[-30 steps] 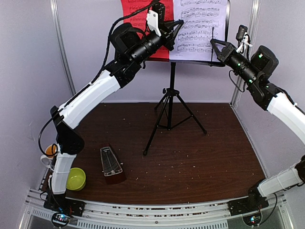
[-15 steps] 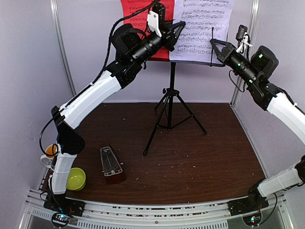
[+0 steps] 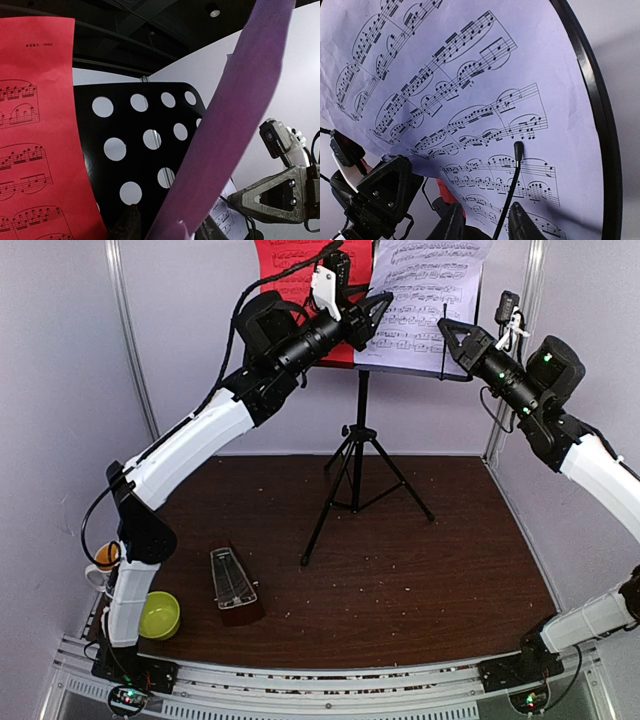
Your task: Set up the instrument practice props
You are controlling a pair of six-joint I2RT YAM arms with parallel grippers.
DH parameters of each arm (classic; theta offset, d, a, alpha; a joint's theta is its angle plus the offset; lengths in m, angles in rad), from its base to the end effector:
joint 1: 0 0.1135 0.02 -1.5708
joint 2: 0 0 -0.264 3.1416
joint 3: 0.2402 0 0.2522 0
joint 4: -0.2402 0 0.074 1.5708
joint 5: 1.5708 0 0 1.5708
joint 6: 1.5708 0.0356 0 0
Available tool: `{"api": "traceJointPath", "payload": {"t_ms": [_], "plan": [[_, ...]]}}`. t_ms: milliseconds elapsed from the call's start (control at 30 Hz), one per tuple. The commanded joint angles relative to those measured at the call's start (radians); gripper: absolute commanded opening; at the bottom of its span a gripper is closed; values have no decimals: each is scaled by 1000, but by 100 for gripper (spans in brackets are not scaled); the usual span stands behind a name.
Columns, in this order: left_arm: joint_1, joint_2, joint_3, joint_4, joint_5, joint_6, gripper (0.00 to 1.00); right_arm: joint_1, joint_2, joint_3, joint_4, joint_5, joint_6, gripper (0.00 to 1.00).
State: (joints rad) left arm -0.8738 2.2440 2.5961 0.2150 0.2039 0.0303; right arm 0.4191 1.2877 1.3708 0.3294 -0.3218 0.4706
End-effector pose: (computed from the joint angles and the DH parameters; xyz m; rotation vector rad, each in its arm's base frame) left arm 0.3062 -0.3770 0.5192 0.6262 0.8474 -0.8694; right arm 0.2550 0.1259 0.4903 -0.2668 1.2070 0.9652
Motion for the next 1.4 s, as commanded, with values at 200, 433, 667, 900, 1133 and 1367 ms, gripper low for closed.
{"api": "traceJointPath", "payload": {"t_ms": [200,433,667,900,1133,1367], "plan": [[-31,-189,-160,7,-72,77,62,0,-67,-12,-4,28,-29,49],[-37,-360,-379,66,-147,64,83,0,-99,-16,-27,55,-43,63],[-39,-480,-521,71,-221,54,85,-2,-121,-13,-48,71,-41,68],[-39,-610,-670,-22,-279,12,86,-1,-151,-11,-80,75,-45,73],[-31,-749,-778,-217,-338,-77,97,2,-149,46,-145,67,-68,78],[-28,-893,-988,-261,-372,-132,98,45,-67,183,-215,62,-81,75]]}}
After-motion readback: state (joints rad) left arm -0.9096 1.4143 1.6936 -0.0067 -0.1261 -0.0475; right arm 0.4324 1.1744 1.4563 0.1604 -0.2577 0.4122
